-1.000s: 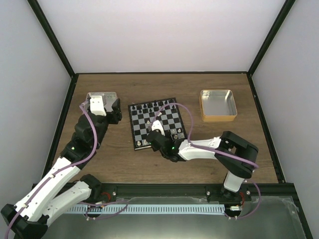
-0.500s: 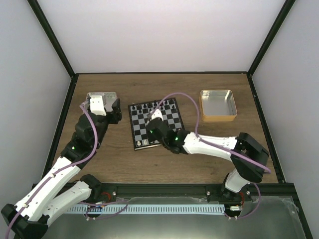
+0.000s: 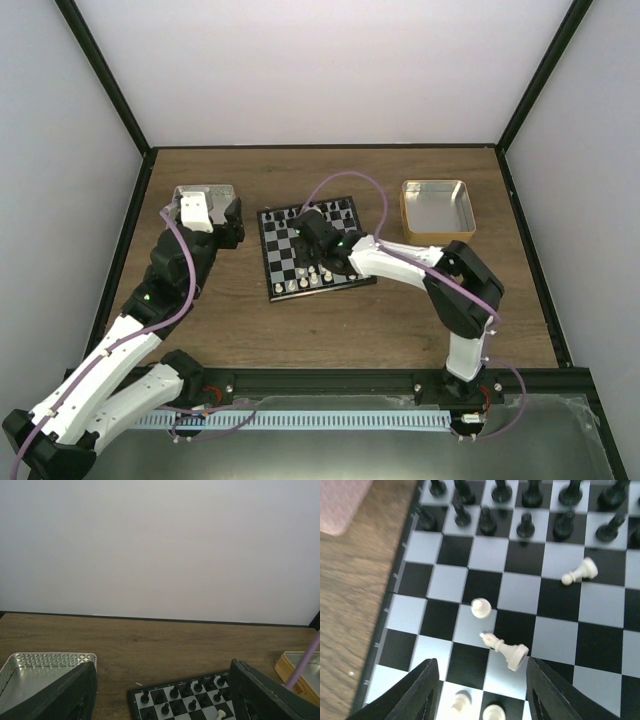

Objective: Set up the chess pieces on the board
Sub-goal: Pick up the chess piece from the chessboard.

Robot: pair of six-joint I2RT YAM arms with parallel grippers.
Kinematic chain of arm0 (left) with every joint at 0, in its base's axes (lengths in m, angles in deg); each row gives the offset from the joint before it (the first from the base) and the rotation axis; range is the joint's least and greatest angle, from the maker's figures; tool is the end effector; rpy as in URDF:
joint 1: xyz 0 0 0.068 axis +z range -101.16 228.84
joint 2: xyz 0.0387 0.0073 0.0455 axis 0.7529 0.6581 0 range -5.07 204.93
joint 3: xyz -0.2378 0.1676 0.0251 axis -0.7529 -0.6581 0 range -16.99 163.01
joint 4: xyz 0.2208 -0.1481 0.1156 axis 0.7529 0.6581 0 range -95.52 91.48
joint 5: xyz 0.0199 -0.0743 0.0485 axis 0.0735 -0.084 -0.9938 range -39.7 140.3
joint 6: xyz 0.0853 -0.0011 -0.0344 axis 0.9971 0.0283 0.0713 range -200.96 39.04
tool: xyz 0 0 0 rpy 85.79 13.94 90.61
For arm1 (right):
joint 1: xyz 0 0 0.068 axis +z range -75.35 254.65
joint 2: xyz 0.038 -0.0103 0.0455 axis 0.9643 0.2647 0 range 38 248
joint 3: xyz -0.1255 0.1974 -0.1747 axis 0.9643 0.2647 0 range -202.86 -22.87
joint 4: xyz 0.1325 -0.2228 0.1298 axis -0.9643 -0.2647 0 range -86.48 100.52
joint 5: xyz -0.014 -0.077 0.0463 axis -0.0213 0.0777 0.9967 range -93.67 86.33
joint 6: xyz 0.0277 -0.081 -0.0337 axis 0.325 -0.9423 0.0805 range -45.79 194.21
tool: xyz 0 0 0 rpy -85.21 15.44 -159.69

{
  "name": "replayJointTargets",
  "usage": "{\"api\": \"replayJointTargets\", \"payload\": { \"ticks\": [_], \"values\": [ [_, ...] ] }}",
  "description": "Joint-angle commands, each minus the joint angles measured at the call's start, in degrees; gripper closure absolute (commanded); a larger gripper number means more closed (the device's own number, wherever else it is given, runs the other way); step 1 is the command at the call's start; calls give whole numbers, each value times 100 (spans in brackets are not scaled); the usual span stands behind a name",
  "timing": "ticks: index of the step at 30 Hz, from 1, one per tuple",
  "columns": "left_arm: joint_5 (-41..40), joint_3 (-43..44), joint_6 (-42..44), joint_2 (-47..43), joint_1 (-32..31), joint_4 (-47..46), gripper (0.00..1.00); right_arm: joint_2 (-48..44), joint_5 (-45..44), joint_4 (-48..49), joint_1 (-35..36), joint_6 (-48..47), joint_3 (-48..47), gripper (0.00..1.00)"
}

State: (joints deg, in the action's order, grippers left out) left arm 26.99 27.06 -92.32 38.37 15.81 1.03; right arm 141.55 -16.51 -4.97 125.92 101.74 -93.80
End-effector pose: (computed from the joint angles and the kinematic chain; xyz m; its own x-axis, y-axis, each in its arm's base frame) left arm 0.2169 -0.1020 0.3561 -0.1186 -0.1386 -0.9832 0.1504 0.9763 -0.1558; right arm 0.2982 0.3426 0.1765 -0.7215 -0.1794 -0.6688 -0.3769 0.9120 0.1620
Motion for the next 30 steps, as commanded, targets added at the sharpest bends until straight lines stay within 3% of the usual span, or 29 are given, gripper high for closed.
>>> {"api": "replayJointTargets", "payload": {
  "ticks": [1,10,30],
  "values": [
    [16,-33,28,-29,30,-39,26,318,737,-385,-290,-433,-380,53],
    [45,-24,46,-3,36,-13,26,773,1038,-578,-433,-826,-624,55],
    [79,-6,48,50,34,31,26,1307,467,-832,-460,-1032,-1076,54]
  ]
}}
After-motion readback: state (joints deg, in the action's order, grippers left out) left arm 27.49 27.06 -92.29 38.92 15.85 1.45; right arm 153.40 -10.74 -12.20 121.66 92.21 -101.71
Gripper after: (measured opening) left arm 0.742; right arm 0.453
